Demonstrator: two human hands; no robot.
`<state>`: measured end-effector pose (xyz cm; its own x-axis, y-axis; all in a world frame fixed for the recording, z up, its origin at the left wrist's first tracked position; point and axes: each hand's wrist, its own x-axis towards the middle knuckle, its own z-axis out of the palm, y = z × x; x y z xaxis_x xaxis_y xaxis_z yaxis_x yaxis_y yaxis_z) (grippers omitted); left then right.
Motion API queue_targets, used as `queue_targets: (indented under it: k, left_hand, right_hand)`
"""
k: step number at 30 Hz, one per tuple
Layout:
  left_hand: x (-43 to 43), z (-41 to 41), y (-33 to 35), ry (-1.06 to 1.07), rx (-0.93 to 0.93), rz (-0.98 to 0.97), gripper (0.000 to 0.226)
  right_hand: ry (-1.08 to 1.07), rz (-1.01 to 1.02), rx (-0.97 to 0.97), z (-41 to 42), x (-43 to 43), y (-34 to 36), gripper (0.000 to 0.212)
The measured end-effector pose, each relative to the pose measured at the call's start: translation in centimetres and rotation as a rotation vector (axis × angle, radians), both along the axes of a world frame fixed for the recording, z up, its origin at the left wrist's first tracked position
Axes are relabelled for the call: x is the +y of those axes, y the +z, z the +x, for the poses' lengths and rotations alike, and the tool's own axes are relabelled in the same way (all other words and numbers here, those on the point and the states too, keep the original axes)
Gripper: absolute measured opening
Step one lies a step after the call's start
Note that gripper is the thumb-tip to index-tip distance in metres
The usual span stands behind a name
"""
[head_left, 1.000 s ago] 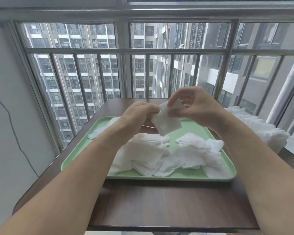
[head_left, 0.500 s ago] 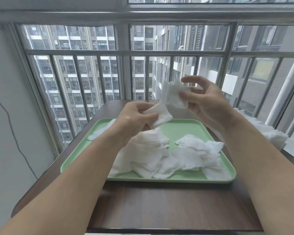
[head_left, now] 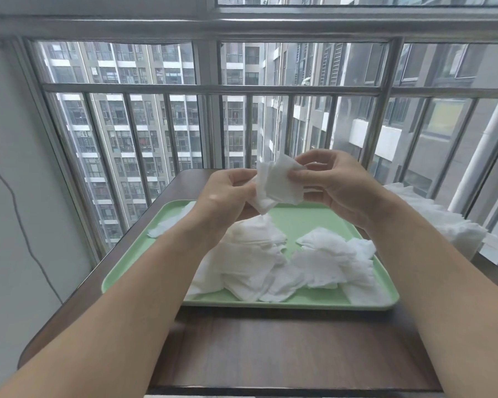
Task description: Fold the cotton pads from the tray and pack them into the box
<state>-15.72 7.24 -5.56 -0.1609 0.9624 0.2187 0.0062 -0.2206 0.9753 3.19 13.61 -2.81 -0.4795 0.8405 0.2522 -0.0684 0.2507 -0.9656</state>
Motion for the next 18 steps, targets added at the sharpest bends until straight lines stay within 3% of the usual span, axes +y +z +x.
queue_targets:
  k: [7, 18]
  left_hand:
    - [-0.16, 0.08, 0.11, 0.06, -0.004, -0.002, 0.013]
    - [-0.73, 0.5, 0.33, -0.032, 0.106, -0.019, 0.036]
  right_hand:
    - [-0.012, -0.072, 0.015, -0.02, -0.02, 0.06, 0.017]
    - [-0.006, 0.248, -0.146, 0.32, 0.18, 0.08, 0.018]
